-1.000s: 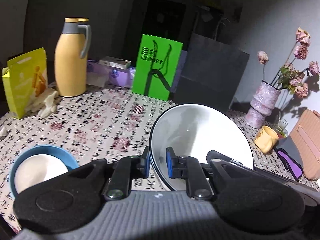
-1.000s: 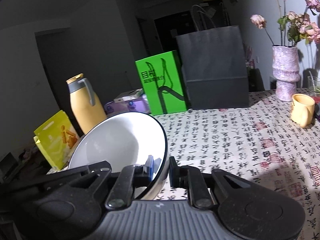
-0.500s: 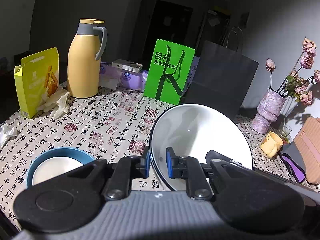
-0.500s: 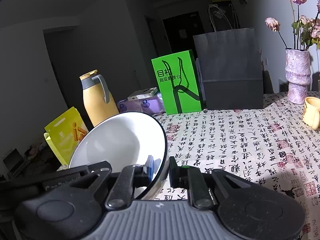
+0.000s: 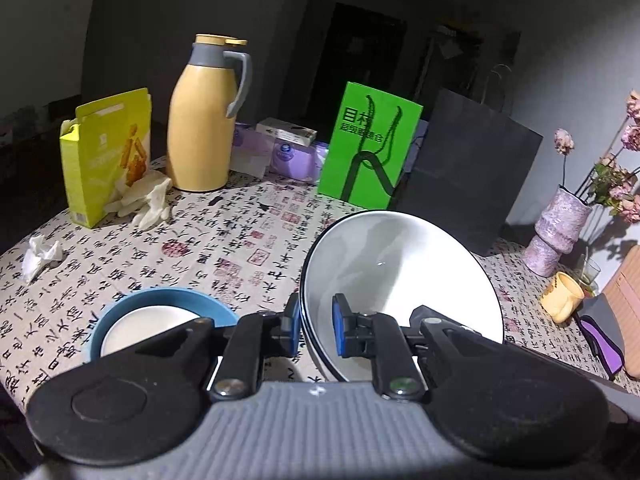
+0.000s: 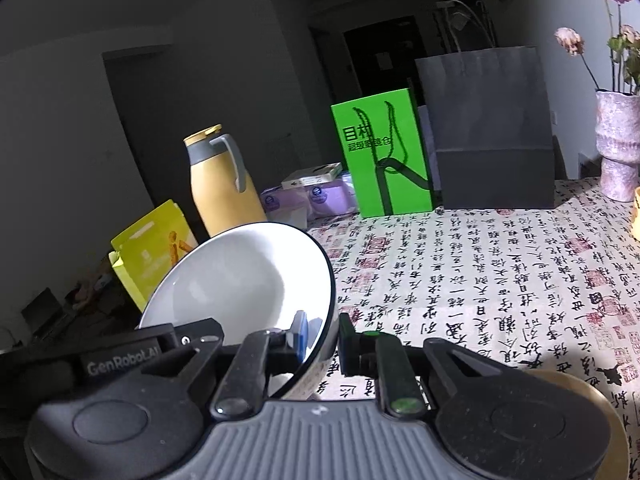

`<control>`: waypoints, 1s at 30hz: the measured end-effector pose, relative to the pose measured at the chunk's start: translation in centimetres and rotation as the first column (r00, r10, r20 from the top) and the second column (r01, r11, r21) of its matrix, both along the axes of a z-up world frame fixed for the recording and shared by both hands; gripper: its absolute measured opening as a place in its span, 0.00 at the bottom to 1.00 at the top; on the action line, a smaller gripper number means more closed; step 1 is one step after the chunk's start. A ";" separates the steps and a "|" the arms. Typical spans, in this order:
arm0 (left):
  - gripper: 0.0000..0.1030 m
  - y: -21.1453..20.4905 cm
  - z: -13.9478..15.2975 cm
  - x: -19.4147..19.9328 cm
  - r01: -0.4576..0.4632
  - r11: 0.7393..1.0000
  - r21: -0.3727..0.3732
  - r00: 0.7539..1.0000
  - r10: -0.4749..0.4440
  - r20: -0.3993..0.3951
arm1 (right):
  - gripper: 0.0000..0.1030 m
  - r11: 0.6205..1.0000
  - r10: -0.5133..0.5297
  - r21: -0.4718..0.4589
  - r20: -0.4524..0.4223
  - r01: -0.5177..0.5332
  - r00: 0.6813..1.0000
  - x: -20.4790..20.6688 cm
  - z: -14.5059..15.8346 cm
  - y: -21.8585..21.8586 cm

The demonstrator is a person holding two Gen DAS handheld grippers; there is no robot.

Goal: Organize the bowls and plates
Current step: 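Lower both held white bowls into the blue bowl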

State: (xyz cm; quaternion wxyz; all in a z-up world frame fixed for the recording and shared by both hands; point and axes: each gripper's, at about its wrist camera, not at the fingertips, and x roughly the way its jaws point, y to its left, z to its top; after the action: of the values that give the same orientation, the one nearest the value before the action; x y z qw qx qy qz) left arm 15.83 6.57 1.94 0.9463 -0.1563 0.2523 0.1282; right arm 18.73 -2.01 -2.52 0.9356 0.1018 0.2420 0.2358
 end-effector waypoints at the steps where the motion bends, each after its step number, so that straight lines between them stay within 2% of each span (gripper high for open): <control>1: 0.16 0.2 -0.1 -0.1 -0.004 1.000 -0.001 1.000 0.004 -0.001 | 0.15 1.000 0.003 -0.002 0.000 -0.003 1.000 0.0 0.0 0.2; 9: 0.16 1.5 -0.1 -0.6 -0.027 1.000 0.002 1.000 0.027 -0.001 | 0.15 0.999 0.029 -0.014 0.002 -0.029 1.000 -0.3 -0.2 1.7; 30: 0.16 7.6 -1.8 -2.9 -0.094 0.994 -0.057 0.996 0.095 0.004 | 0.15 0.992 0.106 -0.069 -0.017 -0.107 0.994 -0.6 -0.7 7.6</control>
State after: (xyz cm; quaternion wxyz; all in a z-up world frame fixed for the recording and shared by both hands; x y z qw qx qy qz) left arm 12.93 14.21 0.13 0.9353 -0.1951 0.2448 0.1651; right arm 18.15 5.55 -3.17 0.9230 0.0577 0.2614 0.2763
